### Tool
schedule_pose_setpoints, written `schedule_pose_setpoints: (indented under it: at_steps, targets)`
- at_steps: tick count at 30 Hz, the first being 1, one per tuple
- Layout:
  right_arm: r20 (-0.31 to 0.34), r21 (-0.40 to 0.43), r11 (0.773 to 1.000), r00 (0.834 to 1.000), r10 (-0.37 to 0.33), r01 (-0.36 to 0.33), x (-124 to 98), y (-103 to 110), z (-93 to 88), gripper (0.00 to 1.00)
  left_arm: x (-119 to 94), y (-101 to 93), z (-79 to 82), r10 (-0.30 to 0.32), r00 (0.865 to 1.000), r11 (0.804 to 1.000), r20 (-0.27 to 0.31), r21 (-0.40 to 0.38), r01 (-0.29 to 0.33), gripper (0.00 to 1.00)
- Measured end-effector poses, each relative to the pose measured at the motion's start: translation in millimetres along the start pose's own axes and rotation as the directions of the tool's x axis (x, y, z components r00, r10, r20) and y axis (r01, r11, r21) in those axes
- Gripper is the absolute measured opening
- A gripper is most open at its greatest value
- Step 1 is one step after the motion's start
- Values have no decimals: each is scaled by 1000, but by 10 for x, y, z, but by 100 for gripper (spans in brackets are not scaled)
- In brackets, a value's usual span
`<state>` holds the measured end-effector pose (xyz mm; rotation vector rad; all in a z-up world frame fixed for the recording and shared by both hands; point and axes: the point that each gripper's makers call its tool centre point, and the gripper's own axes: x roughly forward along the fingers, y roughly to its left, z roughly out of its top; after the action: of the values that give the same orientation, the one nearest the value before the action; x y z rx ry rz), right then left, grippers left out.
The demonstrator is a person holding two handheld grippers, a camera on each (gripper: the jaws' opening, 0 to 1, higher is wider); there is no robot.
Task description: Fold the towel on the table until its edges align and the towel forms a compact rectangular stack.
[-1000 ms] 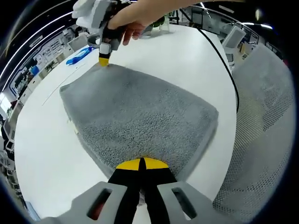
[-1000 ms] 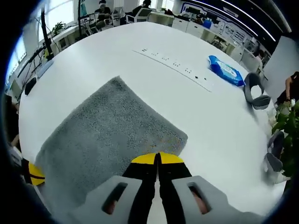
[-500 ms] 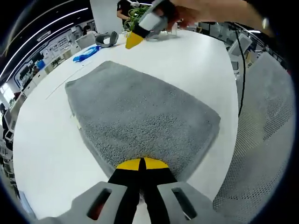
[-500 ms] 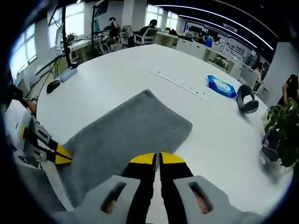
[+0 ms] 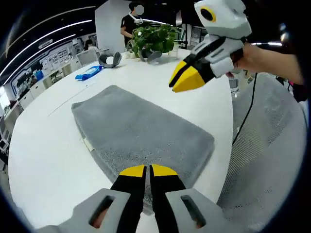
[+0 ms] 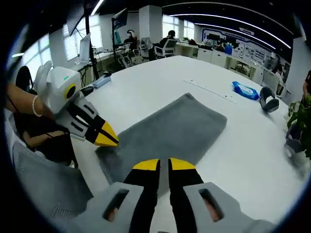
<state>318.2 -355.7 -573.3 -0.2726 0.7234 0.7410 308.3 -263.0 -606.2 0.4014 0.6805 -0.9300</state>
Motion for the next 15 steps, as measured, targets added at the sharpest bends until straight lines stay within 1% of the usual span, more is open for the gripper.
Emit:
schedule_pose_setpoints:
  at_steps: [2, 3, 4, 5, 7, 11, 13, 15]
  targets:
    - [-10, -19, 1000, 1000, 20, -20, 10, 128, -77, 7, -33, -41, 5, -30, 1000, 999, 6, 21, 30, 8]
    - [-16, -28, 999, 999, 37, -37, 12, 196, -122, 7, -53, -86, 16, -60, 998, 996, 14, 63, 59, 9]
    - [-19, -31, 999, 999, 44, -45, 12, 220, -138, 7, -70, -95, 1, -59, 998, 995, 10, 76, 58, 12]
    - [-31, -35, 997, 998, 62, -63, 6, 283, -185, 8, -87, -115, -15, -68, 998, 992, 4, 105, 67, 14]
    - [-35, -55, 994, 995, 90, -92, -17, 375, -229, 9, -109, -153, -36, -76, 997, 988, 2, 136, 75, 17]
    - [-56, -105, 984, 989, 137, -143, -46, 507, -334, 11, -119, -228, -103, -97, 995, 982, -16, 162, 99, 20]
    - [-71, -107, 982, 986, 150, -157, -39, 540, -394, 13, -99, -250, -154, -103, 994, 979, -28, 174, 107, 21]
    - [-100, -109, 975, 978, 182, -193, -37, 612, -484, 15, -88, -258, -183, -106, 994, 979, -36, 174, 111, 22]
